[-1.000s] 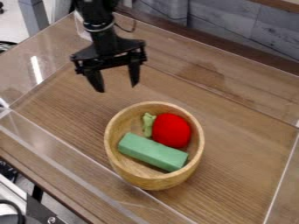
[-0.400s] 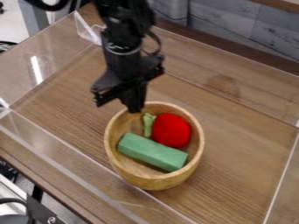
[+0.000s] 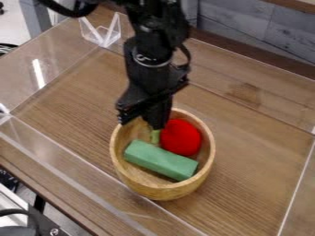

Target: Remove the green stick from the brown bowl and put it on the table

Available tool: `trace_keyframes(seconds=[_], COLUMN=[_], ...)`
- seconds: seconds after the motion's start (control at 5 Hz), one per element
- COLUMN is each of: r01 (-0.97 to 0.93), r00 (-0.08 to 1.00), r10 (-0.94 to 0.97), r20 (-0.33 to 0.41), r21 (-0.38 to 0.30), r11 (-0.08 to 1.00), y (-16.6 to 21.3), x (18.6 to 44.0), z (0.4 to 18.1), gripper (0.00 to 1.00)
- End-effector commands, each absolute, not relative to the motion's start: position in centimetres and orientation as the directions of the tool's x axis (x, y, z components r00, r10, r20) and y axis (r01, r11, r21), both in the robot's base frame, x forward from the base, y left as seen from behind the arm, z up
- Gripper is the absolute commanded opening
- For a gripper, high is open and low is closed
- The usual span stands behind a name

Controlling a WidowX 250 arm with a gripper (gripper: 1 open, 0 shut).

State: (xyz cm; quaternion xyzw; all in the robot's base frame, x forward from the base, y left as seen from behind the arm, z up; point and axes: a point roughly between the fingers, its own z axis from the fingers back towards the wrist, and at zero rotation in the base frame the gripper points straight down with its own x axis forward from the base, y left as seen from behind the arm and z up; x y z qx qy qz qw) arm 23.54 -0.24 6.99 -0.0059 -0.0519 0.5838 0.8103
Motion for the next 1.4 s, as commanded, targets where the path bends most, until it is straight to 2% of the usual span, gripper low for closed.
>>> trace_keyframes(seconds=[0.0,0.6,1.0,1.2], r01=[-0.956,-0.976,-0.992,-0.99], r00=[0.277,0.212,0.121,0.138], r10=[0.959,0.977,0.992,0.989], r20=[0.063,-0.001,-0.037,-0.046], r21=[-0.082,-0.05,-0.046,-0.045], r11=[0.282,0.212,0.119,0.136], y=[-1.3,-2.5,-3.2,-3.1], x=[23.4,22.4,20.3,20.3], z=[7.7,8.2,8.6,7.9], gripper=[1.0,1.0,1.0,1.0])
